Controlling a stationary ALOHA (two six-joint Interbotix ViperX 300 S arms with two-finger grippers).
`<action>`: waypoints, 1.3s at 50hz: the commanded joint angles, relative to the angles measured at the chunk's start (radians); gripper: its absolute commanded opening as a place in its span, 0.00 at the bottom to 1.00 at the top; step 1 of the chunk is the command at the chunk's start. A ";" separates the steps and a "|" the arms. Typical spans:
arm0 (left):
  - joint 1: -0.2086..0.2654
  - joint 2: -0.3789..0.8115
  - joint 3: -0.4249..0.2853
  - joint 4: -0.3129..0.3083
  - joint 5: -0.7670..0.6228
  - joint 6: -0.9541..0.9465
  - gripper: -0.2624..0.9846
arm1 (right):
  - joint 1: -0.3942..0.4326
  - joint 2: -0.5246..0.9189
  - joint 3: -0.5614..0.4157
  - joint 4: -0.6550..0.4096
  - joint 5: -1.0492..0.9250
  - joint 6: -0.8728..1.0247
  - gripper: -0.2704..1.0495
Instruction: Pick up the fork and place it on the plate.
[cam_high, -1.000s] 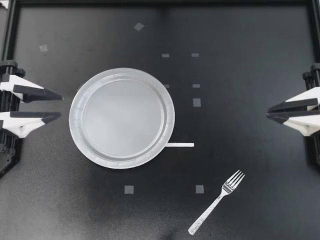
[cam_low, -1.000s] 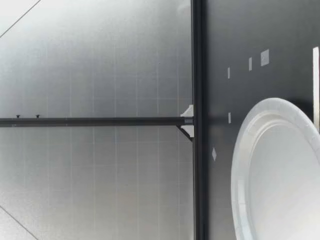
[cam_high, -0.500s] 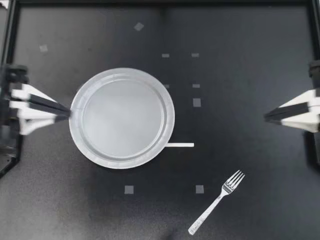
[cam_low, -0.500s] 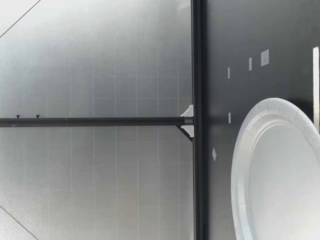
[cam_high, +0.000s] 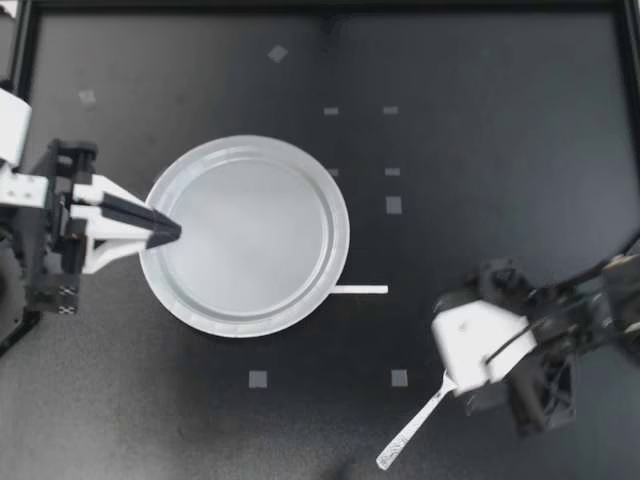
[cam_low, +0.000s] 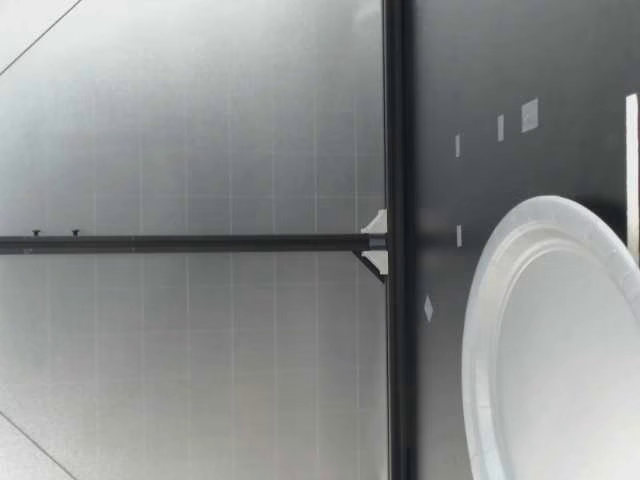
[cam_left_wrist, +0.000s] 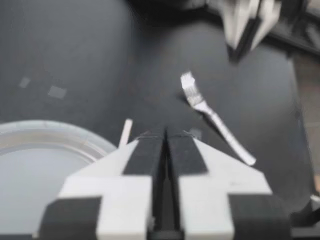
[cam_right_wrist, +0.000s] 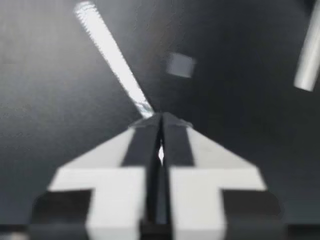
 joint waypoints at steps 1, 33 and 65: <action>0.002 -0.037 0.025 -0.002 -0.012 -0.021 0.24 | 0.012 0.075 -0.032 0.041 0.017 0.009 0.56; 0.002 -0.061 0.087 -0.005 -0.012 -0.011 0.24 | 0.046 0.279 -0.098 -0.028 -0.014 -0.104 0.62; 0.002 -0.077 0.092 -0.003 -0.012 -0.008 0.24 | 0.084 0.347 -0.103 -0.049 -0.008 -0.109 0.61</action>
